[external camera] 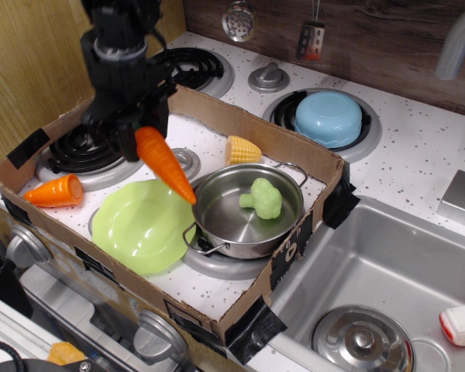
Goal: Take carrot off plate
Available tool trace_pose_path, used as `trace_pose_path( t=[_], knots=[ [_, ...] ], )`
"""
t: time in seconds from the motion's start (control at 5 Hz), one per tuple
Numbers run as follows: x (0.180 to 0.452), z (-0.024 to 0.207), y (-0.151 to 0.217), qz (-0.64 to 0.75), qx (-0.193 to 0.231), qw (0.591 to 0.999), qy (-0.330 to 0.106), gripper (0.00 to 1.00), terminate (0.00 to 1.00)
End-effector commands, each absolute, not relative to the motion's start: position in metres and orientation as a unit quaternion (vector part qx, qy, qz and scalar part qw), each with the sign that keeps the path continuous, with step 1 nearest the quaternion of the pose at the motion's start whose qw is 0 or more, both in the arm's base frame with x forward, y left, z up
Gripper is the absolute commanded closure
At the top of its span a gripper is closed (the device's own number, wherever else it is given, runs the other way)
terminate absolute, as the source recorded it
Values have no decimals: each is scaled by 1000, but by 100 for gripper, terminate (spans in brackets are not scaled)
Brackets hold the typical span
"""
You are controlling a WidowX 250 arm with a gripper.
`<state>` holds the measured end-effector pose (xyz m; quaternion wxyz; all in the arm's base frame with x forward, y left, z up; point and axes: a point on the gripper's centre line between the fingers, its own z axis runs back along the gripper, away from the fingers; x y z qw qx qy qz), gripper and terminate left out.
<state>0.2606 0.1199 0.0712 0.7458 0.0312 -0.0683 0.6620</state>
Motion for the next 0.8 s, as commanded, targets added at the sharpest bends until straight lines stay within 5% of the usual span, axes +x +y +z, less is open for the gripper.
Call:
trace_pose_path(
  t=[0.0,0.6],
  knots=[
    [323,91,132,652,32,747,-124,100,0],
    [363,84,180,617,52,732,-284,100,0]
  ],
)
